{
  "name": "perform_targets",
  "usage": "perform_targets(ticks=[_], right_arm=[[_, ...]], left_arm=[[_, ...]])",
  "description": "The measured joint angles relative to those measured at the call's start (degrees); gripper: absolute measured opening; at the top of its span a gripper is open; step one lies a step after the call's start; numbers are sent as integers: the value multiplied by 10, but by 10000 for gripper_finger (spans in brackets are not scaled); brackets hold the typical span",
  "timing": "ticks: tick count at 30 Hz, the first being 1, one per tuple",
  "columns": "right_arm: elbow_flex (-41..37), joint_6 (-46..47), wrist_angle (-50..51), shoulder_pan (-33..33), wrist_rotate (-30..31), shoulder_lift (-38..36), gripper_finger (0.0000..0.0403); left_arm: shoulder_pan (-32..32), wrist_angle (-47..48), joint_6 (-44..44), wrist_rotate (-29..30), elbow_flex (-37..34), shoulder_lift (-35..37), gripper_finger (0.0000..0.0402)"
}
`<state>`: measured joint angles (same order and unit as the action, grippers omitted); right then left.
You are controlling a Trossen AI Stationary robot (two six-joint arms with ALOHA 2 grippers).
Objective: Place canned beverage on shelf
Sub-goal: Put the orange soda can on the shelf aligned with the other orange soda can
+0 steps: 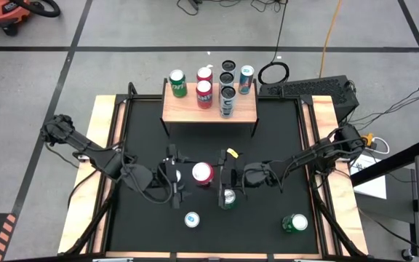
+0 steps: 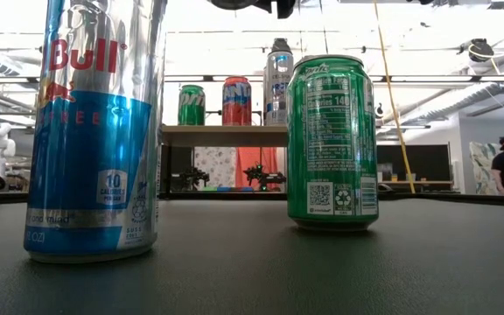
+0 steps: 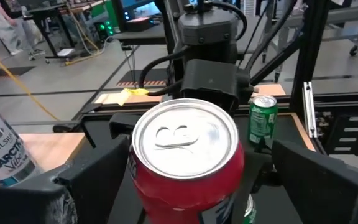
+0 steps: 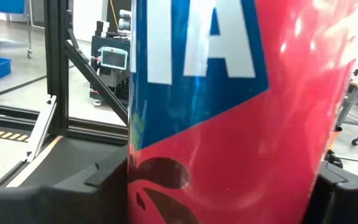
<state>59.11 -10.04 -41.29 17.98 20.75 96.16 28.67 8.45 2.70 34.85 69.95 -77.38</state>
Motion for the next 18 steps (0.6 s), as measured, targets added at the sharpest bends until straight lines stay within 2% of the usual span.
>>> perform_targets(ticks=[5, 8, 18], right_arm=[[0, -10, -1, 0, 0, 0, 286], [0, -10, -1, 0, 0, 0, 286], [0, -6, 0, -3, -2, 0, 286]], left_arm=[[-23, 1, 1, -26, 0, 0, 388], [-33, 1, 2, -48, 0, -1, 370], [-41, 3, 0, -64, 0, -12, 311]])
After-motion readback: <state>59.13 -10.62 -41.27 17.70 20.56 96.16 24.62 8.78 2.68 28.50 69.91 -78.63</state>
